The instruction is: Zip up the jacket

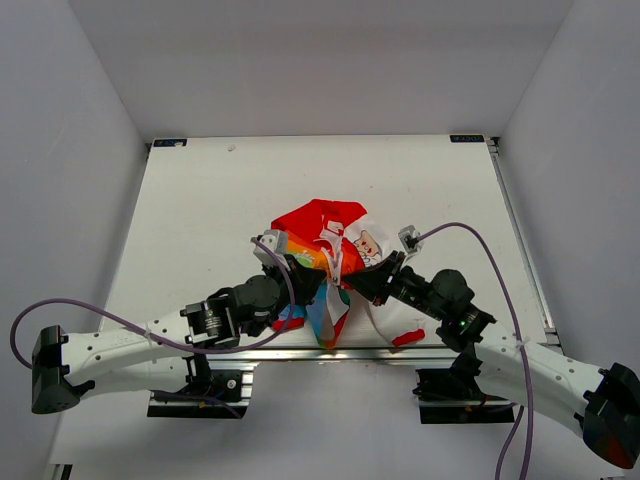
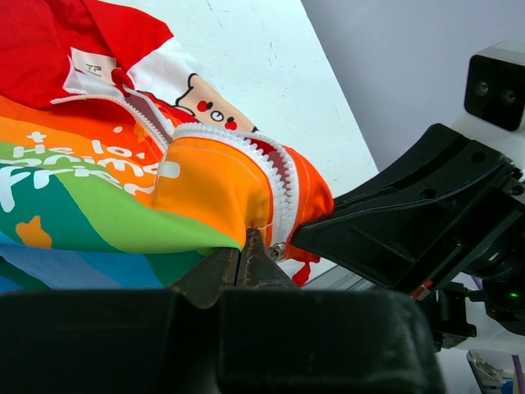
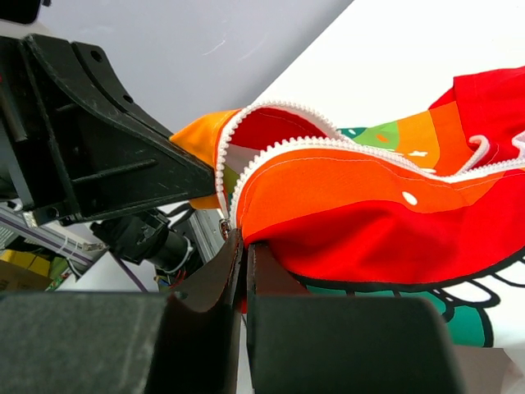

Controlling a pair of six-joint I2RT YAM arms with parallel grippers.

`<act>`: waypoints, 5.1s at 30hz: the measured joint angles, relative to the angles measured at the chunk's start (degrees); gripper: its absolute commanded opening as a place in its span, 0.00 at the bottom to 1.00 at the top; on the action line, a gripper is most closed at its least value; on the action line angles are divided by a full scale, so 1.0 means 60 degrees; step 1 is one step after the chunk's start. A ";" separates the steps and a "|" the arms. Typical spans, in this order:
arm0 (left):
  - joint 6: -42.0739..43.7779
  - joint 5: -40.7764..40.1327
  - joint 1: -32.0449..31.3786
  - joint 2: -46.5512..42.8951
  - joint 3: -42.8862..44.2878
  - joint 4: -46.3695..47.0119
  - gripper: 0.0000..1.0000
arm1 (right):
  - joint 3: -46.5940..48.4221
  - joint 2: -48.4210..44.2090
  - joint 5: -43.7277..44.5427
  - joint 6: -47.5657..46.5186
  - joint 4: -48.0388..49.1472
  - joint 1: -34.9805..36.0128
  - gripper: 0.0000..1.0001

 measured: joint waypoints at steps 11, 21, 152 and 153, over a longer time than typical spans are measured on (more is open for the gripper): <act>0.0036 -0.0270 0.0000 -0.0124 -0.0109 -0.0284 0.00 | 0.0215 0.0000 -0.0036 0.0073 -0.0233 -0.0011 0.00; 0.0211 -0.0029 0.0000 -0.0149 -0.0157 -0.0058 0.00 | 0.0605 0.0426 -0.0211 0.0069 -0.0572 -0.0055 0.00; 0.0991 0.2943 0.0055 -0.2342 -0.2404 0.0284 0.63 | 0.1224 0.1585 -0.2889 0.0630 -0.1453 -0.0189 0.00; 0.1016 0.2911 0.0055 -0.2448 -0.2466 0.0419 0.61 | 0.1224 0.1585 -0.2885 0.0630 -0.1453 -0.0189 0.00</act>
